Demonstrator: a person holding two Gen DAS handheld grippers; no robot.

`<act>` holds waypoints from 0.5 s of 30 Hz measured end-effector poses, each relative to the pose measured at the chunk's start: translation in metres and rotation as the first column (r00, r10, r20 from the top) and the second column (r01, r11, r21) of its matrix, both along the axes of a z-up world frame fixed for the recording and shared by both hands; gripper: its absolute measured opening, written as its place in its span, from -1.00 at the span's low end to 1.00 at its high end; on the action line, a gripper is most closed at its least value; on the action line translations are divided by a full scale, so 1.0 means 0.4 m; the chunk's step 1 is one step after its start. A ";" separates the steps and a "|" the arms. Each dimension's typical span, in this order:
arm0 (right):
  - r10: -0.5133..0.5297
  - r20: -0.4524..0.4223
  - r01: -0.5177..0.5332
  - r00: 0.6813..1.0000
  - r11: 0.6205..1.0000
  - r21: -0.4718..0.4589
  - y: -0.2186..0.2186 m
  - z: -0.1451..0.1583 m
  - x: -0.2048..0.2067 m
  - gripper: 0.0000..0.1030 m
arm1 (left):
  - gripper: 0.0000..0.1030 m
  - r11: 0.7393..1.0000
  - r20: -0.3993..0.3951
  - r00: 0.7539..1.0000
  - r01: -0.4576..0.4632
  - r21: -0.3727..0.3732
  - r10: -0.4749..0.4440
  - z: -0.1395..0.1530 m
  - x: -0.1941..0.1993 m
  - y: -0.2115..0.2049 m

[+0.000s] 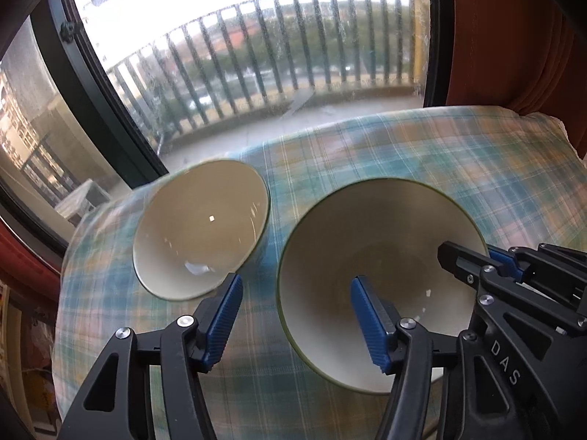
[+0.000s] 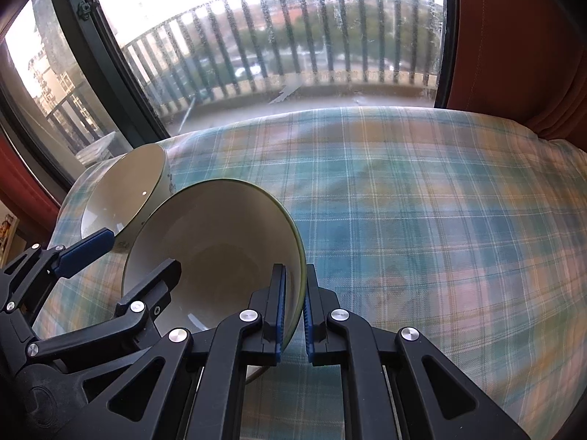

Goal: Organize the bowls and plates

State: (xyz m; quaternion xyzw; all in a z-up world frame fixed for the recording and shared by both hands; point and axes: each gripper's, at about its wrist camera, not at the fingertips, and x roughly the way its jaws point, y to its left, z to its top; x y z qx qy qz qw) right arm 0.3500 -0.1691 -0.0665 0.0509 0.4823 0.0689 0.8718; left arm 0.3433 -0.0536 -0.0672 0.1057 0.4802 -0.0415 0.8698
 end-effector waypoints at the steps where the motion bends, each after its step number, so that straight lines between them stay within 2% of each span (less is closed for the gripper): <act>1: 0.002 0.003 -0.002 1.000 1.000 -0.002 0.002 0.003 -0.004 -0.78 | 0.13 1.000 -0.022 1.000 -0.007 -0.022 0.006 -0.002 0.000 0.005; 3: 0.004 0.008 -0.004 1.000 1.000 -0.003 0.004 0.006 -0.011 -0.78 | 0.05 0.998 -0.055 0.998 -0.014 -0.054 0.011 -0.009 -0.003 0.008; 5: 0.007 0.012 -0.007 1.000 1.000 -0.001 0.006 0.009 -0.015 -0.78 | -0.09 0.999 -0.057 0.998 -0.008 -0.053 0.005 -0.016 -0.006 0.002; 15: 0.001 0.007 -0.001 1.000 1.000 -0.005 -0.003 0.001 0.004 -0.78 | -0.23 0.999 -0.038 0.999 0.007 -0.046 -0.008 -0.029 0.020 -0.007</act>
